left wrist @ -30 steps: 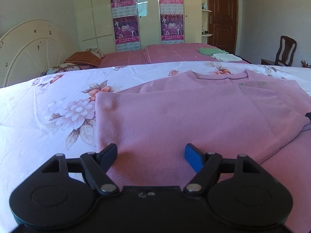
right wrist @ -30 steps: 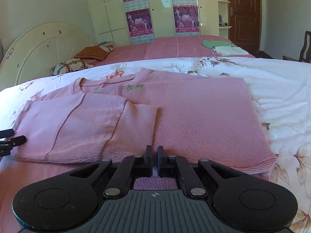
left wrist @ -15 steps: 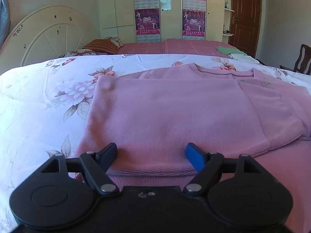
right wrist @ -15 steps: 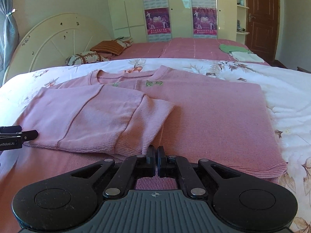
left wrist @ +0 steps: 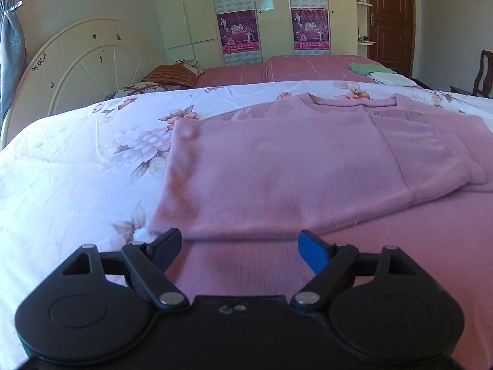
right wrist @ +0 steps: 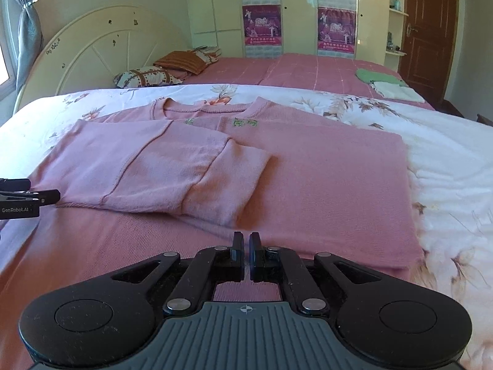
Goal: Fold small clothes
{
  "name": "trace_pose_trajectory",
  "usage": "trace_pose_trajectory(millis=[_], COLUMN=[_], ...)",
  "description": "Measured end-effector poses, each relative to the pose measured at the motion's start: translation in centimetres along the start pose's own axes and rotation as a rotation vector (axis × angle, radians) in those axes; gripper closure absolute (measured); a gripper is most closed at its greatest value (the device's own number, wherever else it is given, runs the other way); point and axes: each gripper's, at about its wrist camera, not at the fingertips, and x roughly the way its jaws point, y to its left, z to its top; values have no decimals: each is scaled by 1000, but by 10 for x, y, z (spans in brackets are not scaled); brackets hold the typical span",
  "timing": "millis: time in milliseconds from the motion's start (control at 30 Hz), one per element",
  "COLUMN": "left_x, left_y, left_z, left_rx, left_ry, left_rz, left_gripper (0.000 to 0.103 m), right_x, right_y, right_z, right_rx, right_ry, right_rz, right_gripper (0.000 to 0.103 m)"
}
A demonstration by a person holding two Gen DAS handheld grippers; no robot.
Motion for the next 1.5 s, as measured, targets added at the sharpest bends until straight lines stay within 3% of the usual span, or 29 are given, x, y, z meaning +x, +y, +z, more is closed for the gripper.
trace_pose_trajectory(millis=[100, 133, 167, 200, 233, 367, 467, 633, 700, 767, 900, 1033, 1100, 1200, 1267, 1333, 1433, 1500], left_x=[-39, -51, -63, -76, -89, -135, -157, -171, -169, -165, -153, -141, -141, -142, -143, -137, -127, -129], left_y=[24, 34, 43, 52, 62, 95, 109, 127, 131, 133, 127, 123, 120, 115, 116, 127, 136, 130], left_z=[-39, -55, -70, -85, -99, -142, -159, -175, -177, -178, -174, -167, -165, -168, -171, -175, -180, -177], left_rx=[0, -2, -2, -2, -5, -68, -140, -314, -377, -433, -466, -480, -458, -420, -393, -466, -575, -558], left_ry=[18, 38, 55, 70, 77, 108, 126, 140, 154, 172, 168, 165, 167, 185, 185, 187, 177, 164], left_rz=[-19, -27, -32, -35, -41, -100, -162, -348, -441, -527, -575, -600, -604, -683, -695, -689, -682, -656], left_gripper=[23, 23, 24, 24, 24, 24, 27, 27, 27, 27, 28, 29, 30, 34, 41, 56, 63, 63], right_x=[-47, -60, -73, -92, -110, -167, -197, -228, -227, -225, -216, -198, -194, -197, -202, -208, -207, -202], right_y=[-23, -31, -39, -45, -49, -62, -67, -66, -64, -60, -66, -80, -88, -90, -84, -80, -87, -87], right_z=[-34, -47, -61, -76, -91, -141, -172, -204, -210, -212, -206, -197, -201, -206, -211, -217, -223, -220], right_rx=[85, 133, 175, 215, 235, 371, 487, 646, 693, 698, 731, 759, 800, 793, 755, 730, 808, 804], right_ry=[-3, 13, 20, 10, -18, 17, 31, 7, 12, -1, -13, -15, -22, -10, 20, 25, 11, 26], right_rz=[32, 42, 35, 14, 4, 31, 56, 129, 197, 213, 245, 248, 282, 319, 356, 369, 373, 366], right_gripper=[101, 92, 73, 28, 21, 22, 35, 39, 39, 39, 41, 62, 62, 62, 62, 62, 70, 78])
